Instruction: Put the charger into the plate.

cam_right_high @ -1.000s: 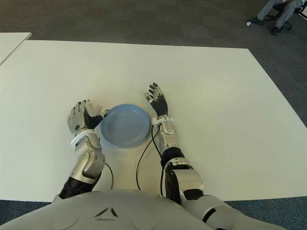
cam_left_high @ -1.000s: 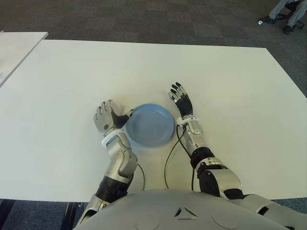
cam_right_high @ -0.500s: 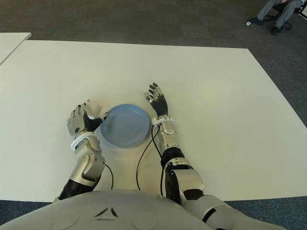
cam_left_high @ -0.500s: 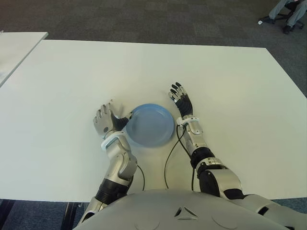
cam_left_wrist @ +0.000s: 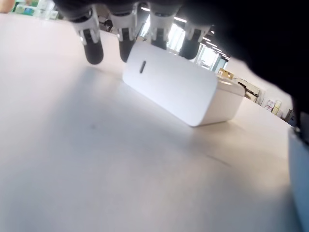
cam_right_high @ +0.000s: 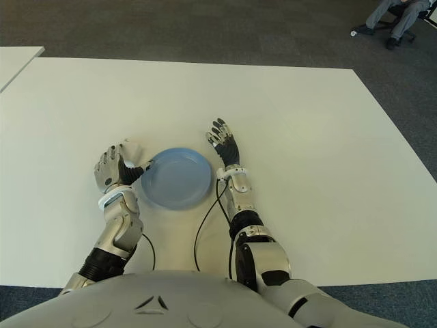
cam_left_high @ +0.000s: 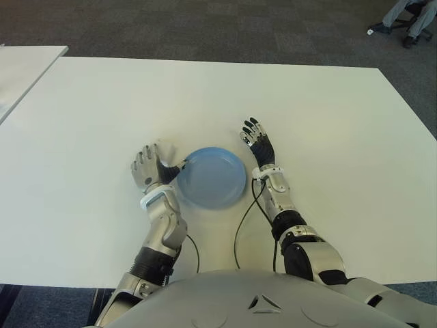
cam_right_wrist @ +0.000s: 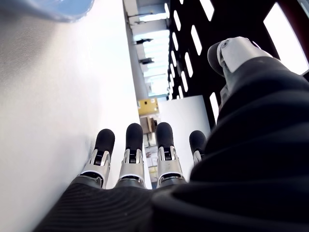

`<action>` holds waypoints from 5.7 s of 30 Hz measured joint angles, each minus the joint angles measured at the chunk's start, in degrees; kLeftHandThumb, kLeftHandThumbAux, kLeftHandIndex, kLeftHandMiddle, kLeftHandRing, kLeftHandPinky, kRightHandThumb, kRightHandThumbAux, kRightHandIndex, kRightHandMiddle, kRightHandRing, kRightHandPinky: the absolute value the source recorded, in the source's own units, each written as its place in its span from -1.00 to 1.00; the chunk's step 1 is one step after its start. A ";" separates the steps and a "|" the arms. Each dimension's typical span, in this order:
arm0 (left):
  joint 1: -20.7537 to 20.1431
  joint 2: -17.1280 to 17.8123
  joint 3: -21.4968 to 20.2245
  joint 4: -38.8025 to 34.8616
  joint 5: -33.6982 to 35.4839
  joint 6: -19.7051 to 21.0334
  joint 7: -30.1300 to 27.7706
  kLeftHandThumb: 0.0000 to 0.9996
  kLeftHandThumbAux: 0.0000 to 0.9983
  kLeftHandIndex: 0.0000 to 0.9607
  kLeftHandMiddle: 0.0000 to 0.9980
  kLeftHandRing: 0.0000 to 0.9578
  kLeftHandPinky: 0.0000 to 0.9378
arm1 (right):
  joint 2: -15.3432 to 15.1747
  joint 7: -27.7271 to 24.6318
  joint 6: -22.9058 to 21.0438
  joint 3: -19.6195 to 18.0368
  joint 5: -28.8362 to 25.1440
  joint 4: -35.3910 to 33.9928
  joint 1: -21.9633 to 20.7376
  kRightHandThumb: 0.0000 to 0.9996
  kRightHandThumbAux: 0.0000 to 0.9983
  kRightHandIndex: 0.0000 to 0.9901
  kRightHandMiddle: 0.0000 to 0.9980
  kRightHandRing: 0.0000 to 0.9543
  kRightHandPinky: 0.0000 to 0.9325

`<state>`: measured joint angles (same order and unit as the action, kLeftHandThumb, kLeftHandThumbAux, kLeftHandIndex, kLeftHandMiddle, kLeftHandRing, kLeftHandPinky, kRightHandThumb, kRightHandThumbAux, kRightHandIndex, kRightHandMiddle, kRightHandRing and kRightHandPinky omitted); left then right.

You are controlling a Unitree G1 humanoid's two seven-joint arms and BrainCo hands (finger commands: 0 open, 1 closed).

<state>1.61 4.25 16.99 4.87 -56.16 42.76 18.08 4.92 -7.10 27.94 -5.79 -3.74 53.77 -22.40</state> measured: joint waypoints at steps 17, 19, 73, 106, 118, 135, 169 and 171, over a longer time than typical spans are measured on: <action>-0.97 2.94 0.07 2.25 -0.03 -4.88 4.44 -0.62 -0.11 -1.00 -1.00 -1.00 -0.91 | -0.63 -1.22 0.01 -0.28 -0.18 -0.50 0.41 -0.89 0.36 -0.86 -0.74 -0.81 -0.82; -1.10 3.02 0.05 2.33 -0.03 -5.37 4.96 -0.61 -0.10 -1.00 -1.00 -1.00 -0.91 | -0.67 -1.38 0.00 -0.30 -0.23 -0.49 0.41 -0.89 0.36 -0.86 -0.74 -0.81 -0.82; -2.79 2.88 -0.96 2.34 0.97 -6.26 6.94 -0.68 -0.07 -1.00 -1.00 -1.00 -0.90 | -0.67 -2.25 1.31 -0.51 -0.87 0.74 0.25 -0.88 0.40 -0.85 -0.72 -0.79 -0.82; -8.42 2.40 -4.70 7.52 4.06 -2.97 7.33 -0.72 -0.04 -1.00 -0.96 -0.97 -0.89 | -0.63 -2.64 2.28 -0.53 -0.90 1.37 0.16 -0.87 0.40 -0.85 -0.70 -0.77 -0.80; -11.35 2.36 -5.58 13.62 7.29 -3.55 10.26 -0.70 -0.04 -1.00 -0.94 -0.94 -0.83 | -0.63 -2.65 2.31 -0.54 -0.91 1.37 0.16 -0.88 0.39 -0.86 -0.71 -0.77 -0.80; -14.44 2.04 -6.62 23.53 11.79 -7.75 15.73 -0.75 -0.07 -1.00 -0.91 -0.91 -0.81 | -0.55 -2.35 2.29 -0.46 -0.87 0.49 0.59 -0.89 0.37 -0.85 -0.71 -0.77 -0.80; -12.67 -0.48 -4.33 23.54 12.73 -7.86 19.69 -0.75 -0.04 -1.00 -0.94 -0.94 -0.84 | -0.49 -1.35 2.02 0.22 -0.75 -0.86 1.48 -0.89 0.35 -0.85 -0.70 -0.77 -0.82; -12.04 -0.52 -3.97 22.63 12.66 -7.50 19.69 -0.75 -0.03 -1.00 -0.94 -0.94 -0.83 | -0.48 -1.32 2.00 0.23 -0.75 -0.87 1.49 -0.90 0.35 -0.85 -0.70 -0.78 -0.82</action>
<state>-10.43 3.74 13.02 27.50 -43.50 35.26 37.77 4.44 -8.43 29.94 -5.56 -4.49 52.91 -20.91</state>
